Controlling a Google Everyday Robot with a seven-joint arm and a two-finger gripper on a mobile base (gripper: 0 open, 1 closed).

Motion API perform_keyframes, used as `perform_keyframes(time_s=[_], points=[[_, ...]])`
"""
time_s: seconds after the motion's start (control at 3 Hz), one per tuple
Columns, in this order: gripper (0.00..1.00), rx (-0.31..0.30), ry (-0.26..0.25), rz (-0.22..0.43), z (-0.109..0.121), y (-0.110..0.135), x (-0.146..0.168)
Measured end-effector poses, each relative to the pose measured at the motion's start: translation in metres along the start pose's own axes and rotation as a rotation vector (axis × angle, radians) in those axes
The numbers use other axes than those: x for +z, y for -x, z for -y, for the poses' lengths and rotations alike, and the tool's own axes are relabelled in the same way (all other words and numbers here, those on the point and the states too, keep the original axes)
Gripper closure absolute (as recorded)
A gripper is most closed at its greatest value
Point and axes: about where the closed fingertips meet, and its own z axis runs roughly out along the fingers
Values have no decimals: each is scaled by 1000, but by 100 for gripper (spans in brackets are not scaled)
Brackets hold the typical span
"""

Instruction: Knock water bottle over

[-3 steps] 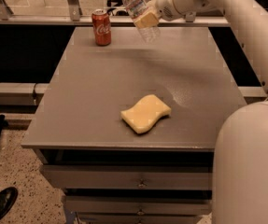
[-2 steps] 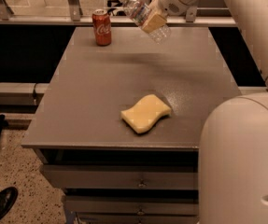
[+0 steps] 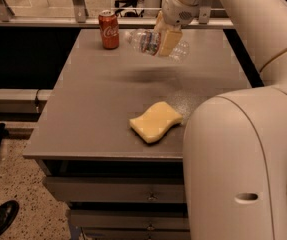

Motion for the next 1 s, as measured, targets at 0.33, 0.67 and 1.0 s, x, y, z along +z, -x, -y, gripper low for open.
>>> perform_keyframes(time_s=[0.33,0.67,1.0], points=[[100,-117,122,-21,-20,7,11],[74,-197,188,0,-29,19,28],[51,-233,215,22,-32,28,40]])
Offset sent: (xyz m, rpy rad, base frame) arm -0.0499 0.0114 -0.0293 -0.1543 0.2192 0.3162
